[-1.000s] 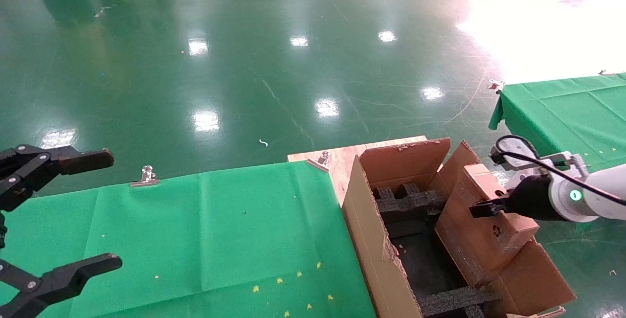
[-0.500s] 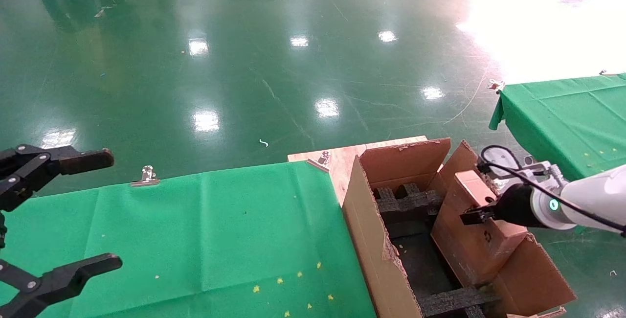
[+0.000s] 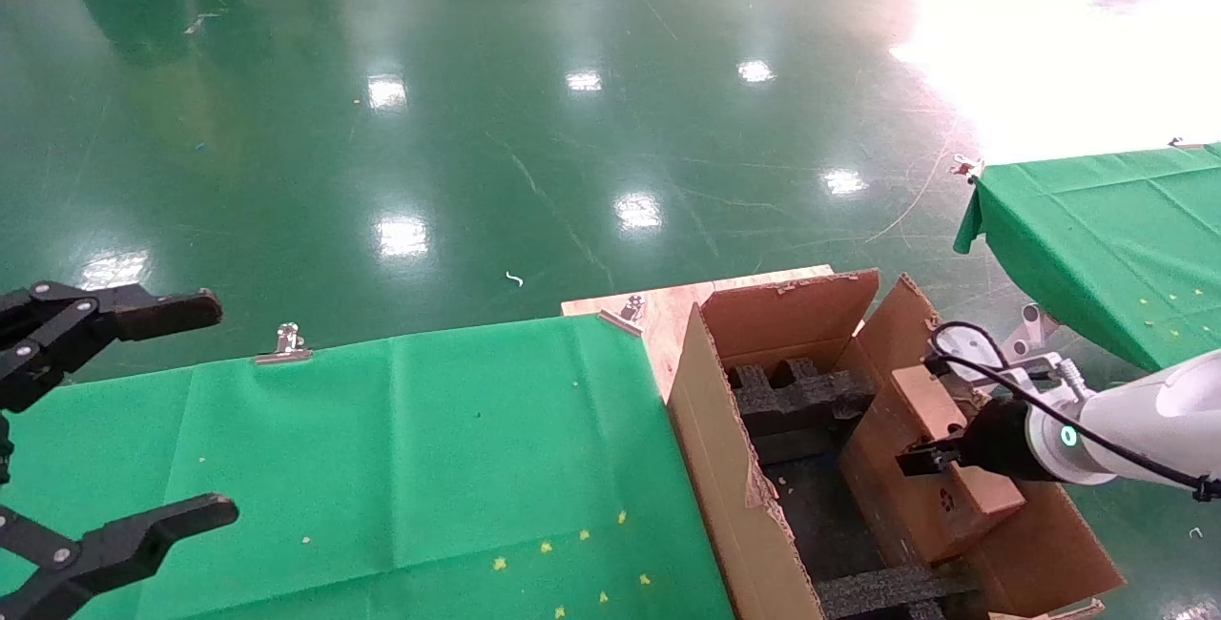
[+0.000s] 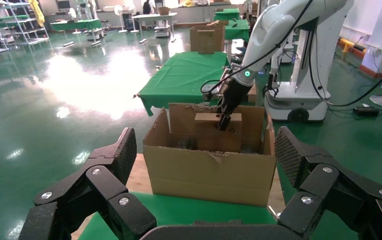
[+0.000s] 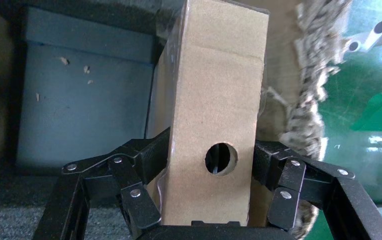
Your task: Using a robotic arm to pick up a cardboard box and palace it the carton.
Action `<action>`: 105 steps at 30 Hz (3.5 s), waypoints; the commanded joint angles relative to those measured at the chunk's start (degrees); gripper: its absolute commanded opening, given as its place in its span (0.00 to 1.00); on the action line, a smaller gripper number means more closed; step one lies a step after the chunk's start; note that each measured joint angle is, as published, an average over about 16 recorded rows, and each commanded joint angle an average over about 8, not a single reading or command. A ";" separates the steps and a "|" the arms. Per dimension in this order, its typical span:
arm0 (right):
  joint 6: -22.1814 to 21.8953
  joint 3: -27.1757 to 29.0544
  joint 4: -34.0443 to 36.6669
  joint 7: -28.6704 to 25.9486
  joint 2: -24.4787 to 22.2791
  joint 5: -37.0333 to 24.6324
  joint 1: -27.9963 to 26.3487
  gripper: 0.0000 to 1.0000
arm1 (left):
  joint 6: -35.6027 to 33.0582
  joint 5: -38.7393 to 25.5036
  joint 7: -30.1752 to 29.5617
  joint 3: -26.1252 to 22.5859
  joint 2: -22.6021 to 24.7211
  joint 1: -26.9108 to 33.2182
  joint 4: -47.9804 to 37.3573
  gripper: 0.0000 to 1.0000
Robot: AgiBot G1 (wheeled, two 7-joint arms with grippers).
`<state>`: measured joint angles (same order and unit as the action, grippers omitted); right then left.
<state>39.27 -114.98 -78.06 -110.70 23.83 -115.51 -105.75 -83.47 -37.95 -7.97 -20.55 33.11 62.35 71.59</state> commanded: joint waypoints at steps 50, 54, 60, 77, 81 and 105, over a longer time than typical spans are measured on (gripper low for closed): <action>-1.14 -1.73 3.31 -9.27 6.27 -7.18 7.60 1.00 | 0.02 0.01 0.01 0.00 -0.01 -0.01 -0.02 1.00; -1.11 -1.72 3.32 -9.26 6.22 -7.09 7.55 1.00 | 0.02 0.01 0.01 0.00 -0.01 -0.01 -0.02 1.00; -0.98 -1.57 3.08 -8.85 6.04 -6.87 7.00 1.00 | 0.02 0.01 0.01 0.00 -0.01 -0.01 -0.02 1.00; -2.56 0.77 2.79 -7.11 5.69 -7.79 2.24 1.00 | 0.02 0.01 0.01 -0.01 -0.01 -0.01 -0.02 1.00; -4.21 2.43 2.56 -6.19 5.82 -8.58 -0.61 1.00 | 0.02 0.01 0.01 -0.01 -0.01 -0.01 -0.02 1.00; -20.07 6.52 -0.66 10.49 7.04 7.44 -11.77 1.00 | 0.03 0.03 0.02 0.00 -0.02 -0.02 -0.04 1.00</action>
<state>19.74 -108.48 -78.65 -100.67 30.79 -108.94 -117.19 -83.44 -37.93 -7.95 -20.55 33.09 62.33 71.55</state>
